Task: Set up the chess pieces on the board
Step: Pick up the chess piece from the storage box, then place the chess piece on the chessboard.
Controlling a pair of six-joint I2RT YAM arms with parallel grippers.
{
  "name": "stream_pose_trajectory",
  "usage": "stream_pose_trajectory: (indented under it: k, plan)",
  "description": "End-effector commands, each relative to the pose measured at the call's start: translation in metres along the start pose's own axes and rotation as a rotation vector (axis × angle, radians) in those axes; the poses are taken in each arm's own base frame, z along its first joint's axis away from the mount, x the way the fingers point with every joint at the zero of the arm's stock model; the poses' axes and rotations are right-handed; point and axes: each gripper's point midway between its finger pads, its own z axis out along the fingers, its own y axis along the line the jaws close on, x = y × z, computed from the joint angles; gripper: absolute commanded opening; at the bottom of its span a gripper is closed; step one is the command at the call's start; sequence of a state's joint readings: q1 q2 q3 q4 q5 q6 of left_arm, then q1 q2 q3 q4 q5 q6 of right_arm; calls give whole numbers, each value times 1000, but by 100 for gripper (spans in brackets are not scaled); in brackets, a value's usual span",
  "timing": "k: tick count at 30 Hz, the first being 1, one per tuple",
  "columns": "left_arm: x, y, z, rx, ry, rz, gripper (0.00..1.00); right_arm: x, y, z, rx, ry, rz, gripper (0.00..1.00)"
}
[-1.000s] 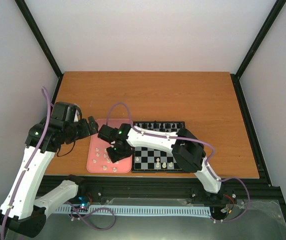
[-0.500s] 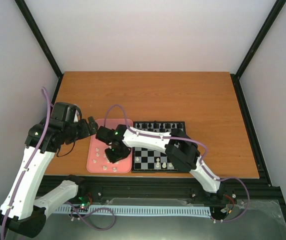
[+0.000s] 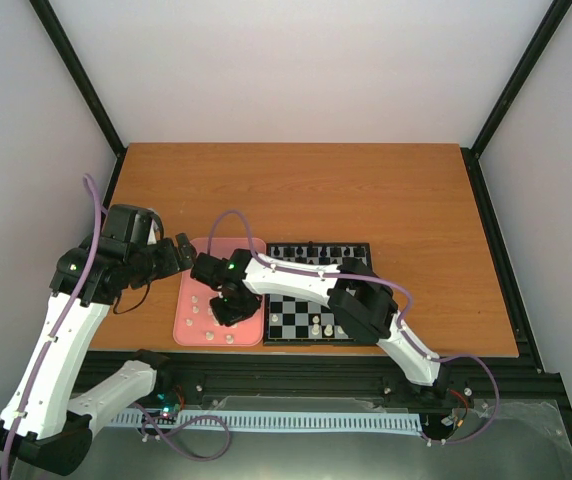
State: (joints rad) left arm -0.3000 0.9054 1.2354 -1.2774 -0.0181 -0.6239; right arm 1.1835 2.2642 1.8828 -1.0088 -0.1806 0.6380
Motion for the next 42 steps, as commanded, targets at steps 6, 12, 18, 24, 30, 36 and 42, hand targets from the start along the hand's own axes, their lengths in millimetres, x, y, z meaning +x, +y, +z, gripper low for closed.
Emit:
stream_pose_trajectory:
  k: [6, 12, 18, 24, 30, 36, 42]
  plan:
    - [-1, -1, -4, 10, -8, 21, 100, 1, 1, 2, 4, 13, 2, 15]
    - [1, 0, -4, 9, -9, 19, 100, 0, -1, -2, 15, -1, 1, 3]
    - [0, 1, -7, 11, -16, 12, 100, -10, -4, -33, 50, -89, -3, 3]
    - [-1, 0, -8, 14, -22, 12, 100, -7, -24, -94, 91, -179, 47, 3]
    - [-2, -3, -8, 27, -20, 13, 100, 30, -82, -142, 159, -189, 165, 3]
    - [-4, -7, -5, 38, -17, 20, 100, 97, -152, -158, 184, -147, 341, 3]
    - [-4, -10, -1, 45, -3, 26, 100, 144, -198, -149, 157, -107, 503, 3]
